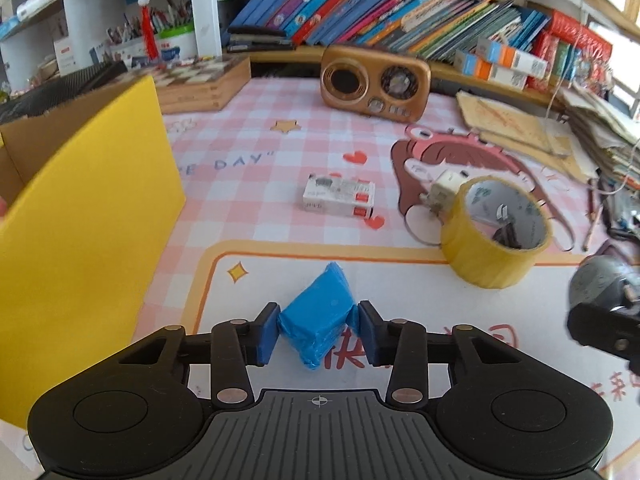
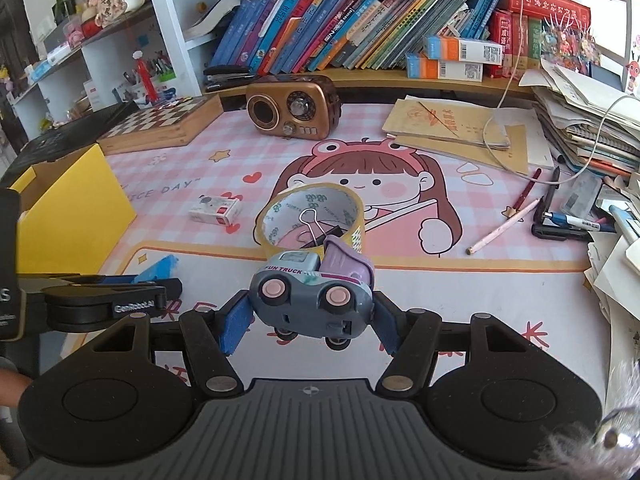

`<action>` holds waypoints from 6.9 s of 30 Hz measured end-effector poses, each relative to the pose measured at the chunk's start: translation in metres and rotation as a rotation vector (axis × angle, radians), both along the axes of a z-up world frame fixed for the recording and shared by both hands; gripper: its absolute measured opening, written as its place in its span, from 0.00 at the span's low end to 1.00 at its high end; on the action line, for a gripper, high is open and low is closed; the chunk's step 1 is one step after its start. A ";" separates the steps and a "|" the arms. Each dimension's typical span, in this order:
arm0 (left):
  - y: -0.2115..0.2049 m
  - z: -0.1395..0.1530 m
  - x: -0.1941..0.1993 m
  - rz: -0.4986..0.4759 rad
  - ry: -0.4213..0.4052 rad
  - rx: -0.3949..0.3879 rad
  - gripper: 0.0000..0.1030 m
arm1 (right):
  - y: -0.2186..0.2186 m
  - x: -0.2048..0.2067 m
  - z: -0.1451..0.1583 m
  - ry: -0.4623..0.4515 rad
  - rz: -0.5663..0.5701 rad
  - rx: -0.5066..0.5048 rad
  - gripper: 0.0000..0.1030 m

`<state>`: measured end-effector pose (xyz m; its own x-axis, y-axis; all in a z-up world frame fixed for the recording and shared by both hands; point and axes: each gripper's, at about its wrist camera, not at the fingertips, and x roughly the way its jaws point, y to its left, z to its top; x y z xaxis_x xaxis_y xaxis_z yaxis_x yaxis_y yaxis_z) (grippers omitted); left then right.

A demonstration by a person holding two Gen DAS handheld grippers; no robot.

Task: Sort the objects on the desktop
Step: 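Lift the cloth with left tool while right tool carries the truck toward the yellow box, then lower the cloth into the yellow box with left tool while right tool lowers the truck in, then open both tools and withdraw them from the yellow box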

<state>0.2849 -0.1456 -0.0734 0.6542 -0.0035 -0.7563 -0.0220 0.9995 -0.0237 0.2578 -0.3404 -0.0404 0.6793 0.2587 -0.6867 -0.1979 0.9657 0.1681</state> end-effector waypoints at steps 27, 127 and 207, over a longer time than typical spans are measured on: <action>0.062 0.056 -0.135 0.014 -0.122 -0.156 0.37 | 0.054 -0.085 0.022 -0.020 0.049 -0.014 0.59; 0.234 0.106 -0.187 0.131 -0.324 -0.126 0.36 | 0.252 -0.099 0.093 -0.221 0.314 0.023 0.59; 0.209 0.109 -0.125 0.046 -0.251 0.036 0.93 | 0.272 0.009 0.113 -0.229 0.319 -0.066 0.62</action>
